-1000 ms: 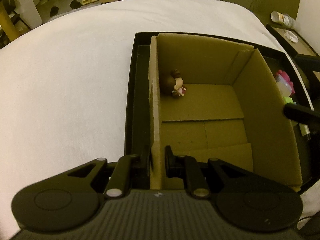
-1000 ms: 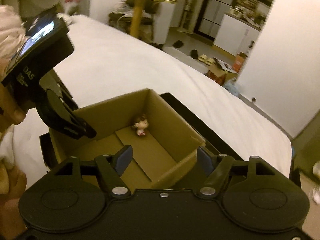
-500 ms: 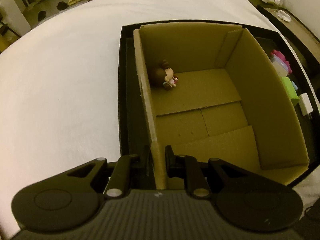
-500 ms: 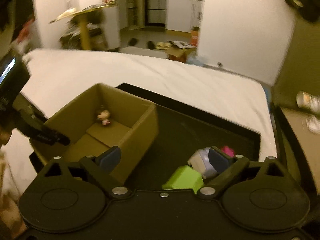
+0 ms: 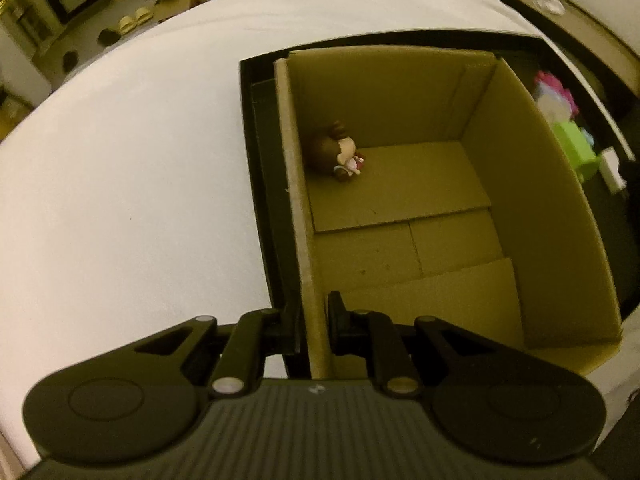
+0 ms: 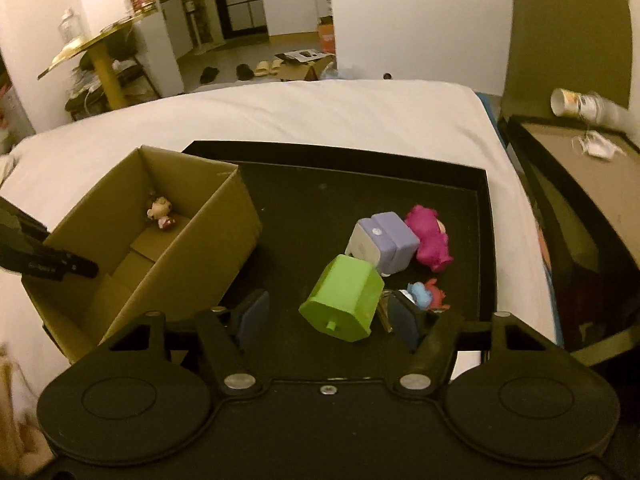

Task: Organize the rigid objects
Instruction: 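Move the right gripper back to the tray toward the green block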

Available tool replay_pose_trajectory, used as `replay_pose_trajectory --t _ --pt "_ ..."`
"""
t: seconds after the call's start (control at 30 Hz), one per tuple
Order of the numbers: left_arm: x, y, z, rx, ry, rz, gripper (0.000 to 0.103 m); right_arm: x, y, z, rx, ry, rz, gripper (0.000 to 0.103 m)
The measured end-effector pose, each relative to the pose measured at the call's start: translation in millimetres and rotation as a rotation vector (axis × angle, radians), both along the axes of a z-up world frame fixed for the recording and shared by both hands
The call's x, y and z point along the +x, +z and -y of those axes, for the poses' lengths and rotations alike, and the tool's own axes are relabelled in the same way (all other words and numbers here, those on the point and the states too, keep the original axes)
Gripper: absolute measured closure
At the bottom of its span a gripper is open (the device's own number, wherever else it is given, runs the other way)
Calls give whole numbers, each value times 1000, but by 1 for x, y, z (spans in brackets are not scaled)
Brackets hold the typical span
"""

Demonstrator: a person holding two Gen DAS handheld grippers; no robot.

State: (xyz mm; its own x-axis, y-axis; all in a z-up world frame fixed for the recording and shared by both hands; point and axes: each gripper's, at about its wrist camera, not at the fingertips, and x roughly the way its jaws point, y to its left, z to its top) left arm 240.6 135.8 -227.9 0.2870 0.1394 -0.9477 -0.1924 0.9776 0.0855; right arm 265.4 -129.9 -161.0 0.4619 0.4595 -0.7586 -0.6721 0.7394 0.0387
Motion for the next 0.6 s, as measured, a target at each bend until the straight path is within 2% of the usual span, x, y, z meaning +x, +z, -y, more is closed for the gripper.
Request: replay_pose_trajectory --t 0.2,0.37,0.6 --pt "2 -4 -4 -12 -17 -15 91 9 -9 1 31 -77 -39 44" --pt "0 -6 -3 -11 -36 -18 91 20 -23 6 65 -158 -121 55" --pt "-2 -7 -3 -6 -43 -17 91 35 -39 12 141 -269 -223 56"
